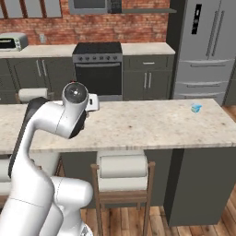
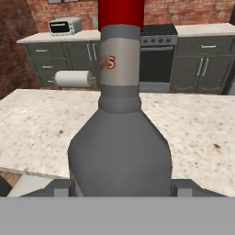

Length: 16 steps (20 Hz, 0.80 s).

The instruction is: Open the cabinet directly in front. Then move the liquor and the cup to the dining counter with the candle on it.

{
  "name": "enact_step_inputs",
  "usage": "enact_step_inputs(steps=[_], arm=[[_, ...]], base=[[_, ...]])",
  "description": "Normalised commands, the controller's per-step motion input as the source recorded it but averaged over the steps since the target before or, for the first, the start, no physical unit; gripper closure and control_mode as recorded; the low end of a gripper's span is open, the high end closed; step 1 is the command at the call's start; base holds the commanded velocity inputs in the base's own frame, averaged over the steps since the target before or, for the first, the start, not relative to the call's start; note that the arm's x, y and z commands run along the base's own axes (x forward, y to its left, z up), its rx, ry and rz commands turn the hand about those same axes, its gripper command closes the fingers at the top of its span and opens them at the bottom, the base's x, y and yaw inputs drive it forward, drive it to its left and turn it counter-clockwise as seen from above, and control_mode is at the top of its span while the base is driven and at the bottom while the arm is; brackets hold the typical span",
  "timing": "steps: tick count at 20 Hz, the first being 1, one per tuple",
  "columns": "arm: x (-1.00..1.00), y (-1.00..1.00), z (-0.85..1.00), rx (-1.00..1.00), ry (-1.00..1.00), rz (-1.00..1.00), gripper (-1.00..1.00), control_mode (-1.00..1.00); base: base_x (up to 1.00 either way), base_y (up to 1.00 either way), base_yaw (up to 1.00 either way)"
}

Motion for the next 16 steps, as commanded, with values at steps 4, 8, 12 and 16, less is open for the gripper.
enact_step_inputs(steps=[4,8,12,16], arm=[[0.9,0.0,-0.47,0.0,0.0,0.0,1.0,-1.0],[0.96,0.0,-0.52,0.0,0.0,0.0,1.0,-1.0],[0.99,0.01,-0.44,0.0,0.0,0.01,1.0,-1.0],[0.86,0.11,-0.41,0.0,0.0,0.0,1.0,-1.0]], base=[[0.0,0.0,0.0],[0.0,0.0,0.0],[0.0,0.0,0.0],[0.0,0.0,0.0]])
